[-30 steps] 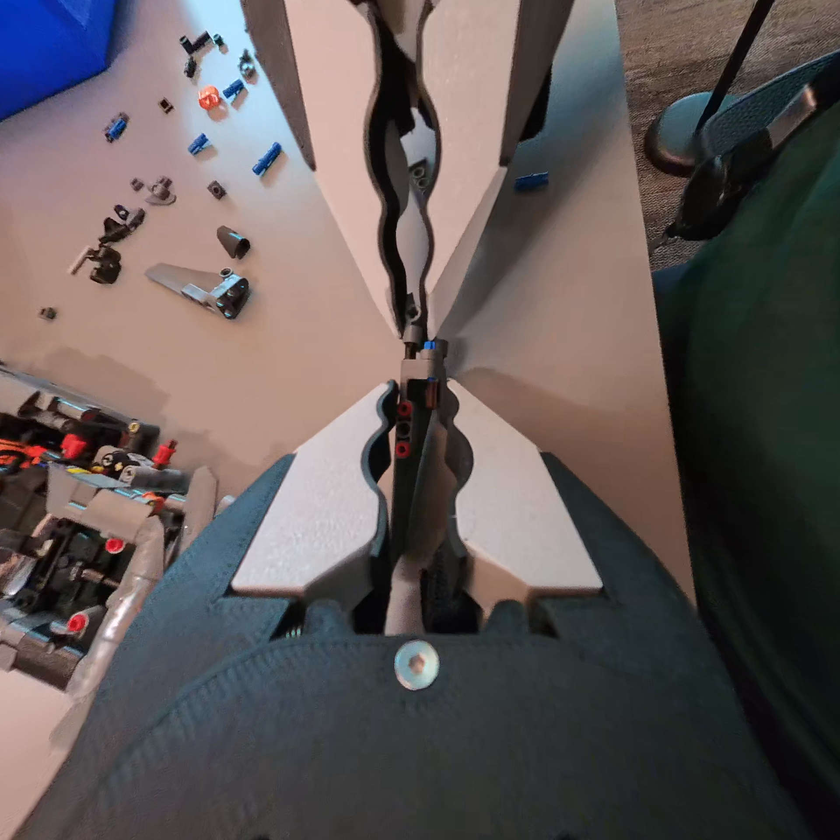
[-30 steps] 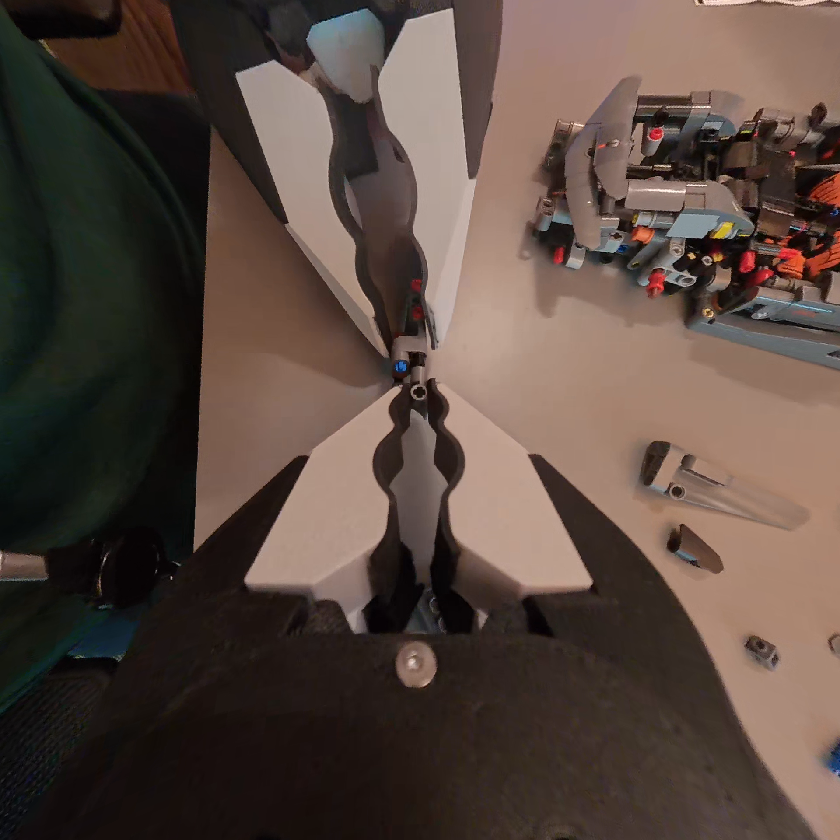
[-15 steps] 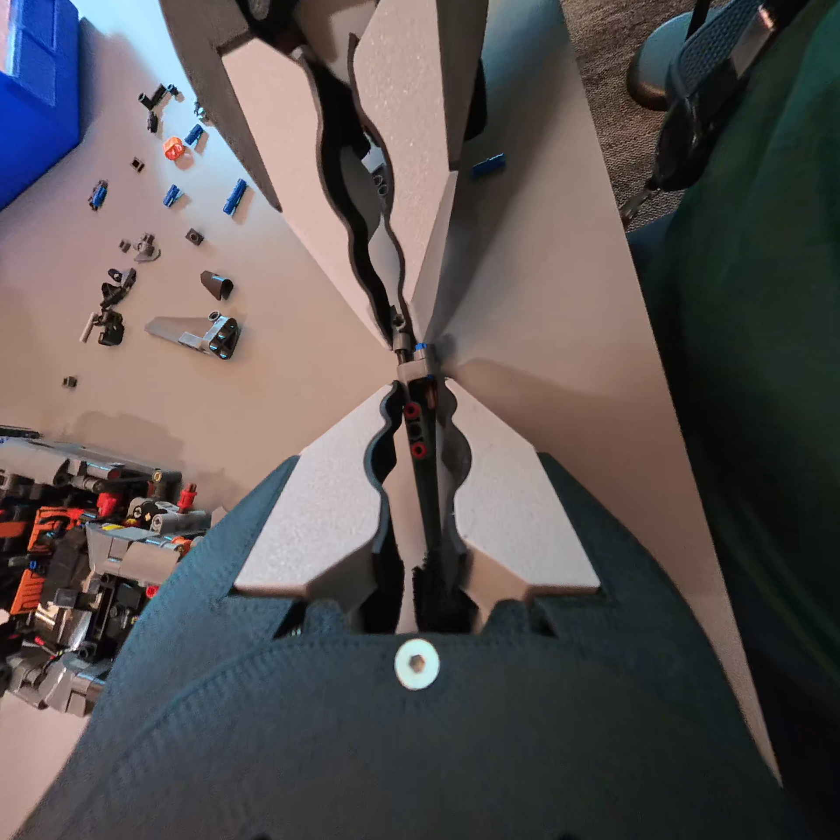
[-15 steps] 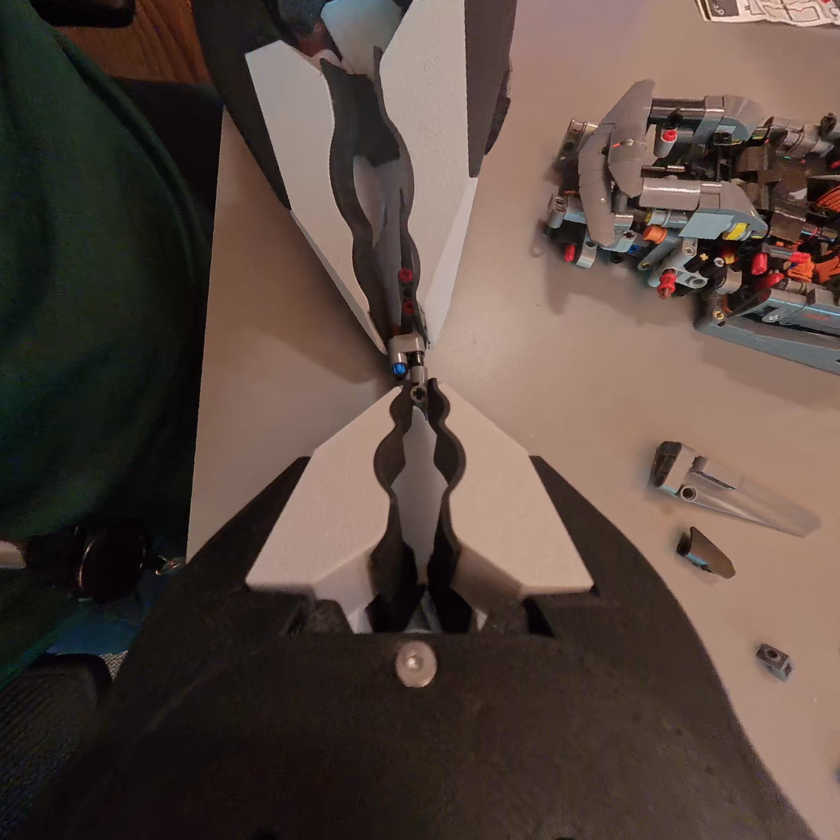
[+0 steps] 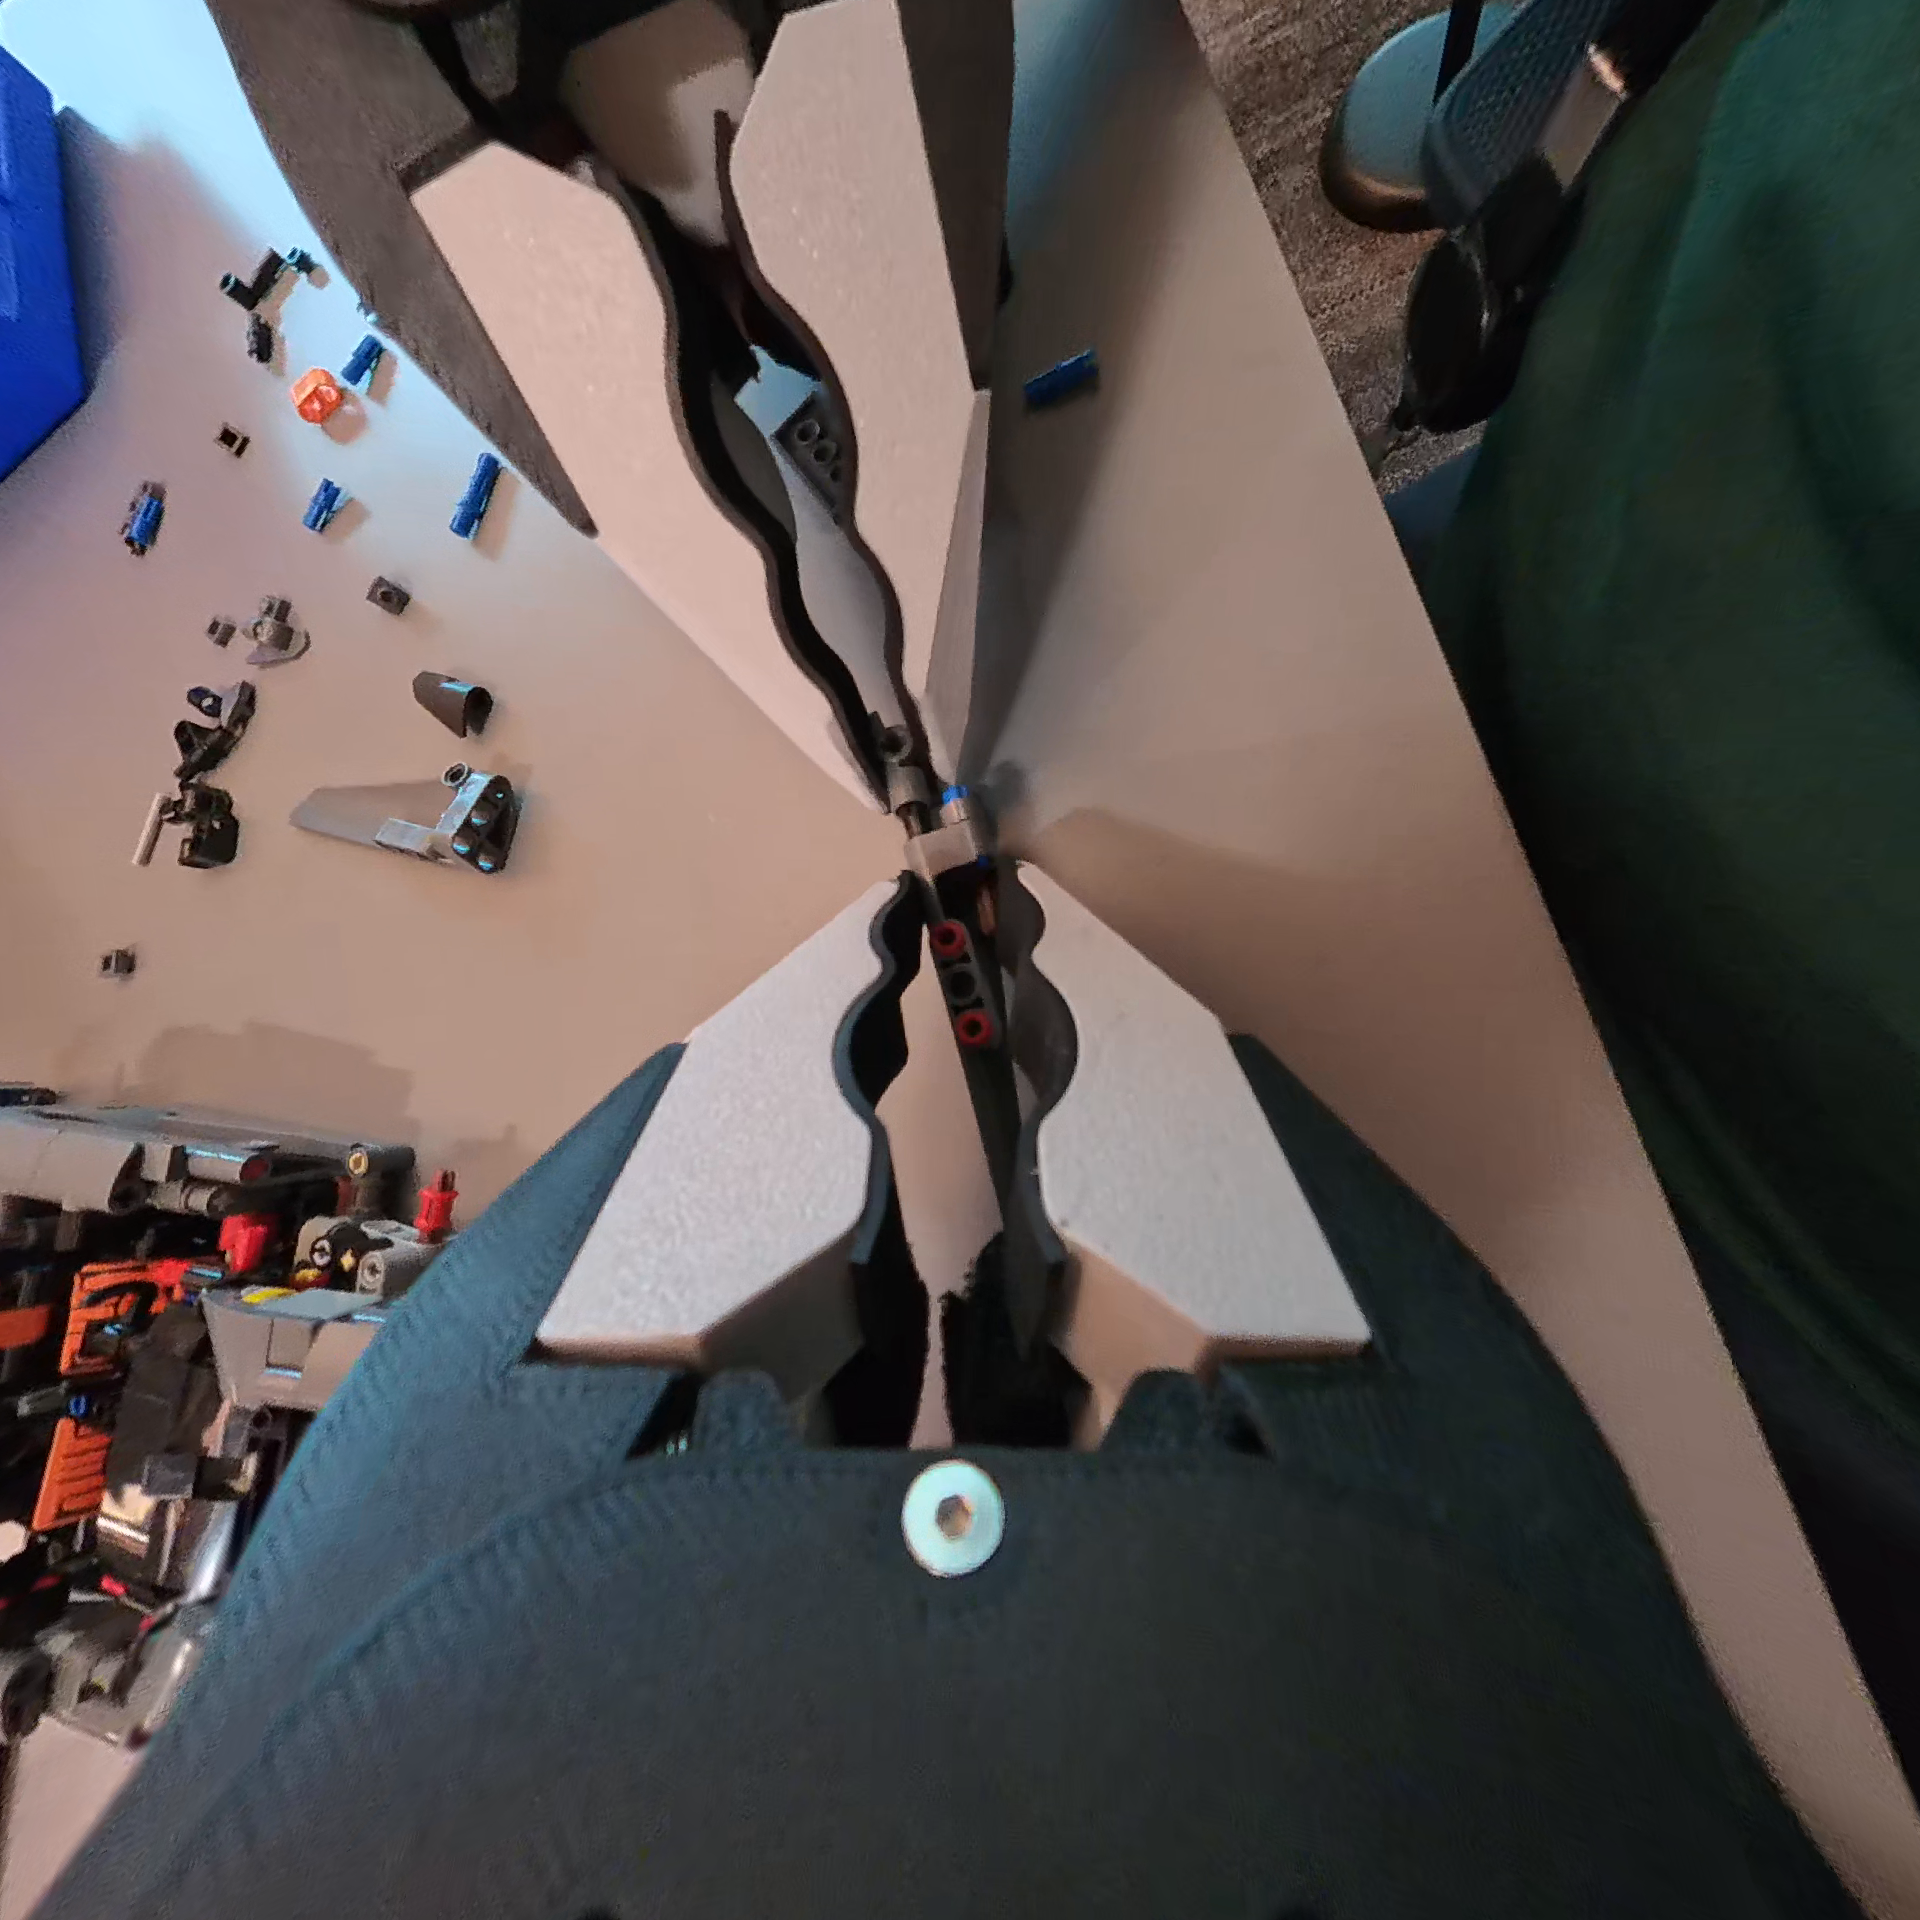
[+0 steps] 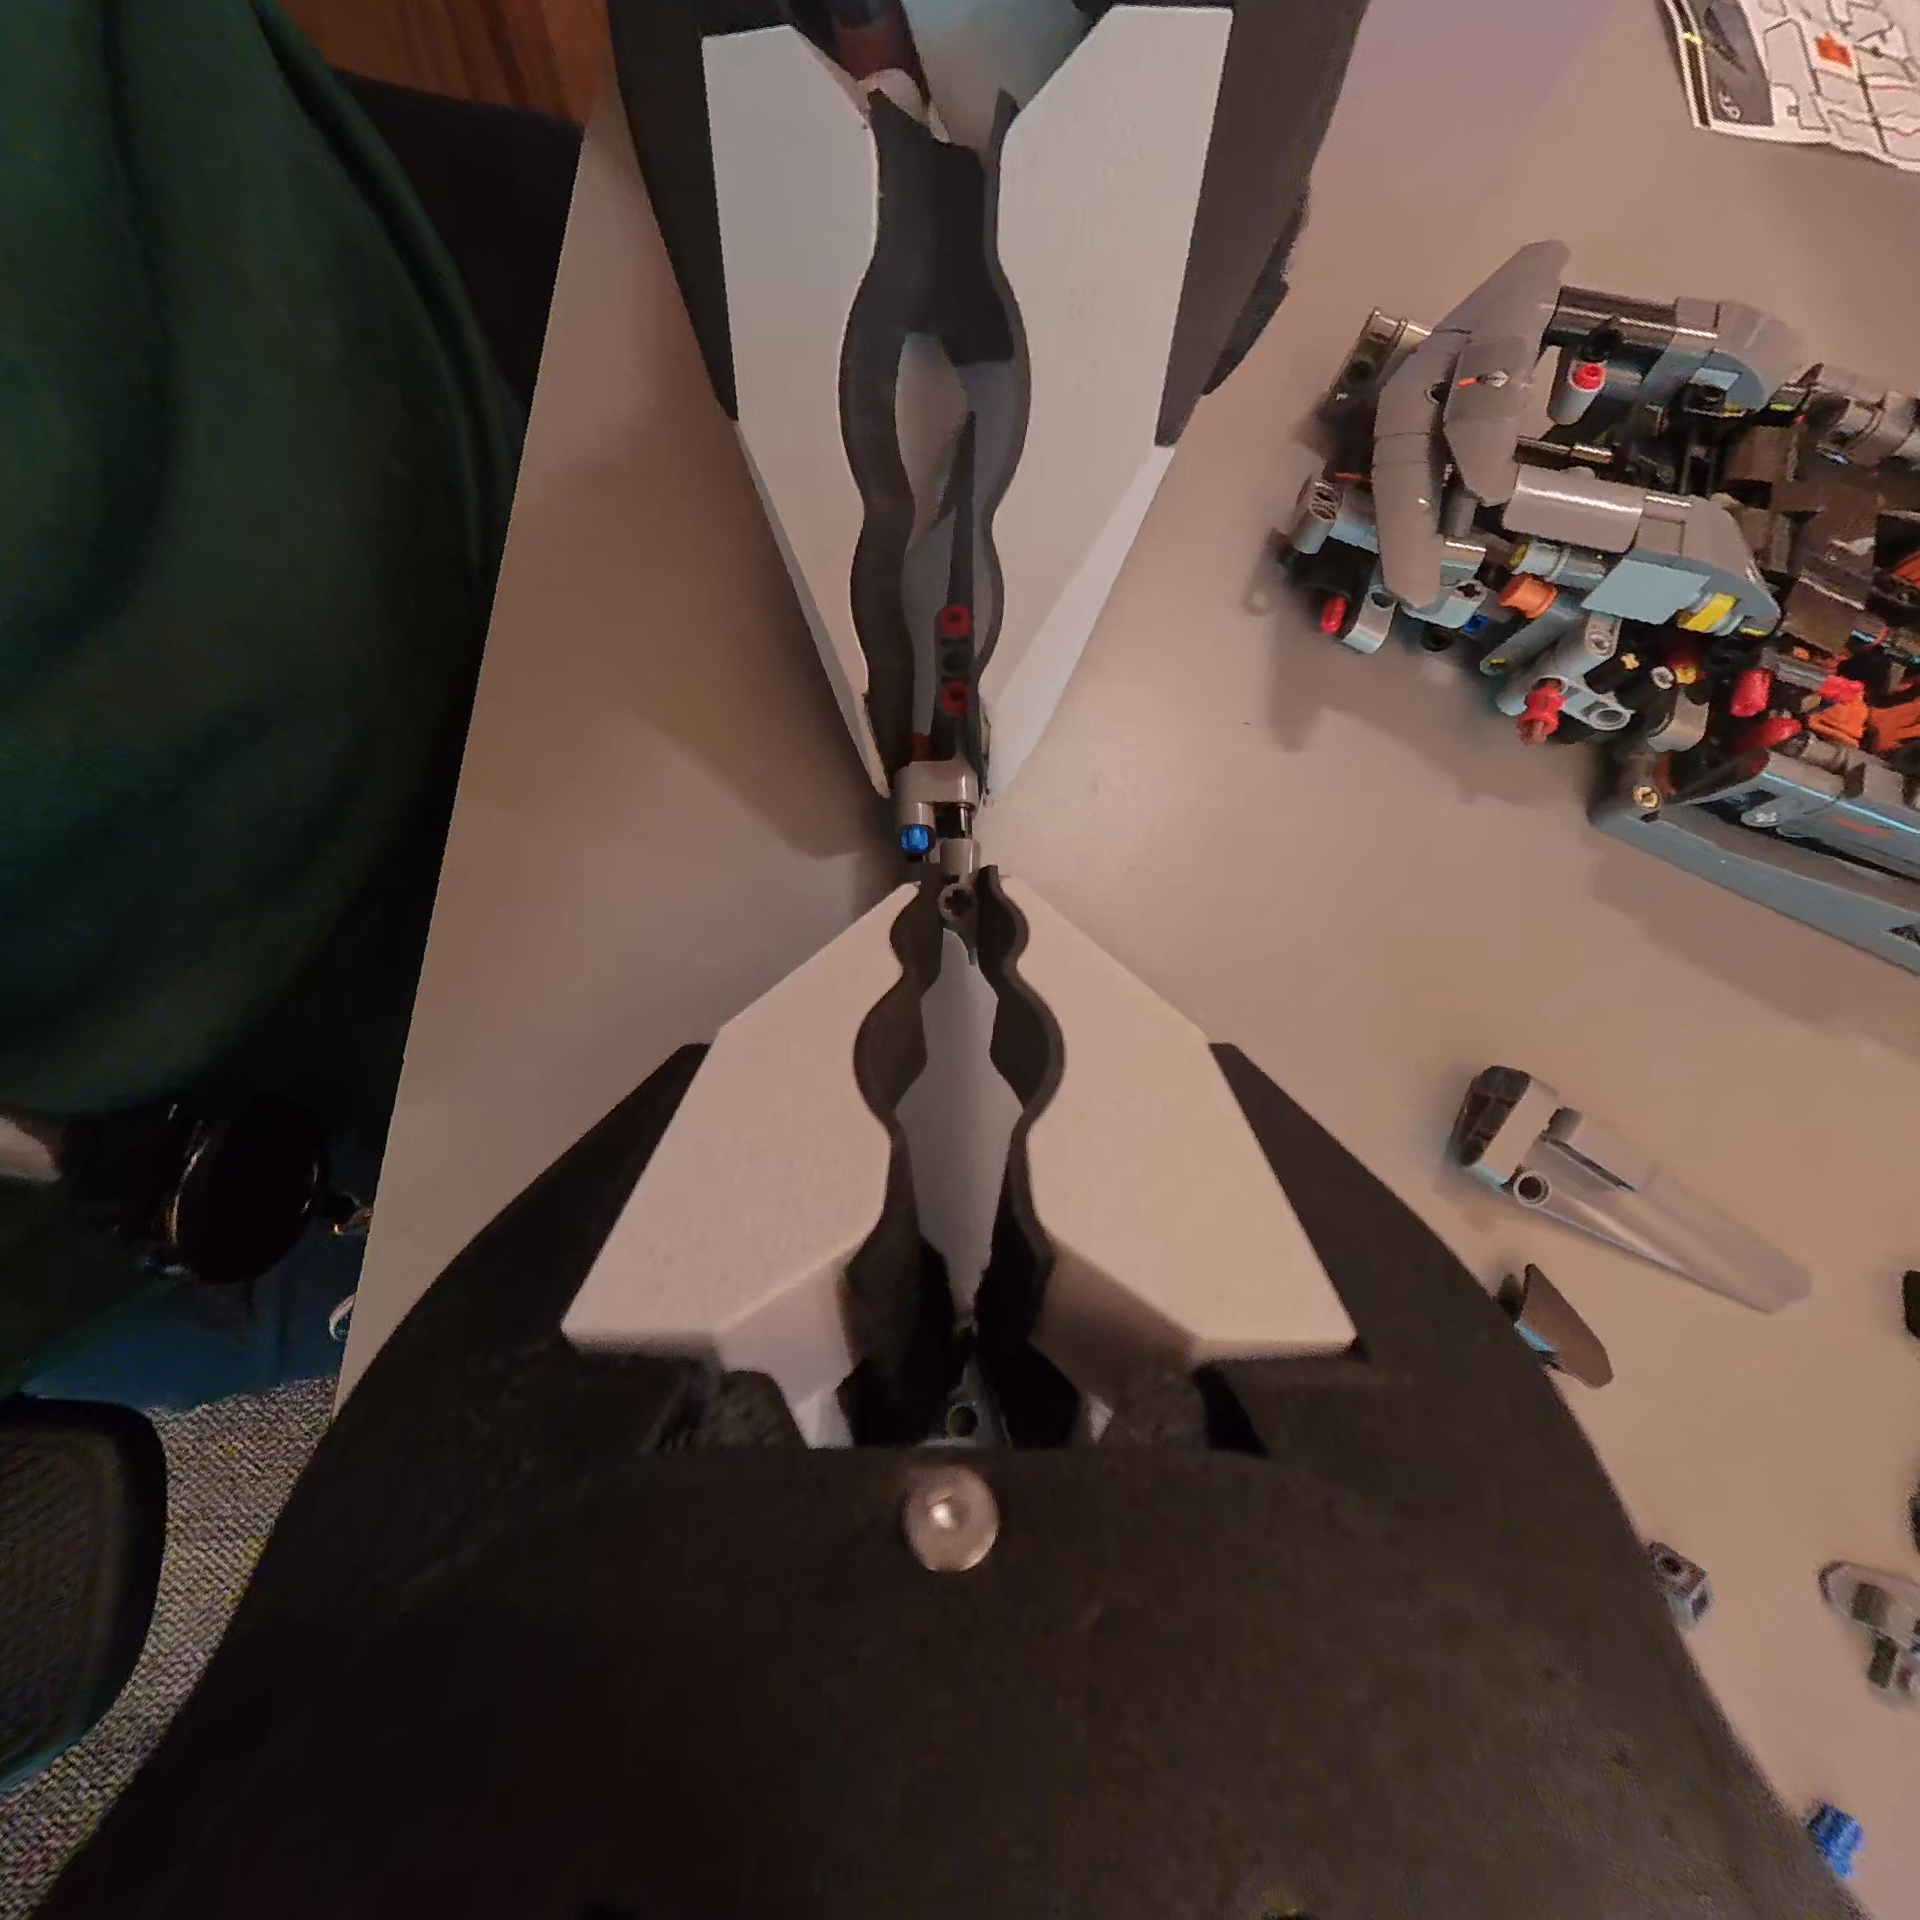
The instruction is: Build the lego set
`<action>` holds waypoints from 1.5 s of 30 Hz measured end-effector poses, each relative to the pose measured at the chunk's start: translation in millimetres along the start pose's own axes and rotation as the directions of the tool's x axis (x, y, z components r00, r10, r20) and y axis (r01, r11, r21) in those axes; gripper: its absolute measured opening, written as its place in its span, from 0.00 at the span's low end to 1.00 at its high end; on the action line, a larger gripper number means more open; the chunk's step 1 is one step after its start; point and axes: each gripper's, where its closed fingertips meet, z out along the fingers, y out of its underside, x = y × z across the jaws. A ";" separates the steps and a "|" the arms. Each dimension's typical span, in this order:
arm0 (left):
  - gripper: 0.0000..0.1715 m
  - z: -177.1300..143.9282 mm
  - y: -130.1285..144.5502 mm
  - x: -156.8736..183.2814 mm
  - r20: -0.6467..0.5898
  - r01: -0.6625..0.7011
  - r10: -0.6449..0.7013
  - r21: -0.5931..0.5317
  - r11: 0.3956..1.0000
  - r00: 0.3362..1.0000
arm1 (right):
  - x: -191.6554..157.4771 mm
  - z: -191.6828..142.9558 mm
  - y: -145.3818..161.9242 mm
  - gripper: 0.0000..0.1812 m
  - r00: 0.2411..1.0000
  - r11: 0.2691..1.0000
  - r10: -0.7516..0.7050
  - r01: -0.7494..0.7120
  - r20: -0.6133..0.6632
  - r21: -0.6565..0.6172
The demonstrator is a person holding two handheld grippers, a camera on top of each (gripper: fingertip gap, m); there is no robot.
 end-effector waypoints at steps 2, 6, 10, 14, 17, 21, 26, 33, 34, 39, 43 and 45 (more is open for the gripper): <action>0.07 0.1 -0.4 0.3 -0.018 -0.015 0.015 -0.005 1.000 1.000 | -0.9 -0.3 0.3 0.02 1.000 1.000 -0.025 0.025 0.004 -0.009; 0.07 0.4 -0.7 0.7 -0.055 -0.033 0.033 -0.011 0.999 0.998 | -1.9 -0.5 0.5 0.02 0.998 0.998 -0.052 0.053 0.017 -0.021; 0.07 1.2 -0.8 0.1 -0.061 -0.026 0.025 -0.019 0.999 0.998 | -1.8 0.4 -1.8 0.02 0.998 0.998 -0.056 0.056 0.011 -0.030; 0.07 1.5 -0.1 -0.7 -0.042 0.014 -0.015 -0.023 1.000 0.999 | -0.9 0.8 -1.5 0.02 1.000 0.999 -0.023 0.023 -0.005 -0.035; 0.07 1.9 -0.4 -1.0 -0.036 0.040 -0.040 -0.021 0.999 0.999 | -1.2 2.2 -2.3 0.02 1.000 0.999 0.025 -0.025 -0.005 -0.022; 0.07 1.1 2.9 -9.0 -0.036 0.129 -0.129 0.003 0.992 0.991 | 5.0 2.4 -2.5 0.03 0.990 0.991 0.135 -0.135 0.041 -0.008; 0.07 -13.0 -9.8 -29.8 -0.030 0.346 -0.346 0.154 0.925 0.938 | 31.5 -24.4 -15.2 0.13 0.968 0.965 0.242 -0.233 -0.068 0.123; 0.07 -33.1 -32.7 -58.6 -0.125 0.583 -0.583 0.372 0.722 0.803 | 44.7 -40.0 -26.0 0.28 0.939 0.951 0.283 -0.248 -0.197 0.184; 0.07 -35.8 -35.6 -62.4 -0.147 0.611 -0.610 0.400 0.683 0.778 | 49.2 -41.7 -26.8 0.29 0.926 0.954 0.280 -0.240 -0.254 0.177; 0.07 -45.0 -45.8 -78.3 -0.195 0.676 -0.691 0.500 0.541 0.696 | 65.8 -53.9 -37.0 0.17 0.841 0.948 0.309 -0.232 -0.445 0.219; 0.07 -48.0 -50.3 -84.0 -0.195 0.688 -0.720 0.534 0.492 0.666 | 63.4 -68.1 -47.0 0.09 0.828 0.951 0.287 -0.187 -0.481 0.246; 0.07 -49.2 -55.7 -84.4 -0.212 0.691 -0.722 0.552 0.467 0.658 | 65.7 -75.6 -50.3 0.15 0.807 0.942 0.311 -0.193 -0.502 0.274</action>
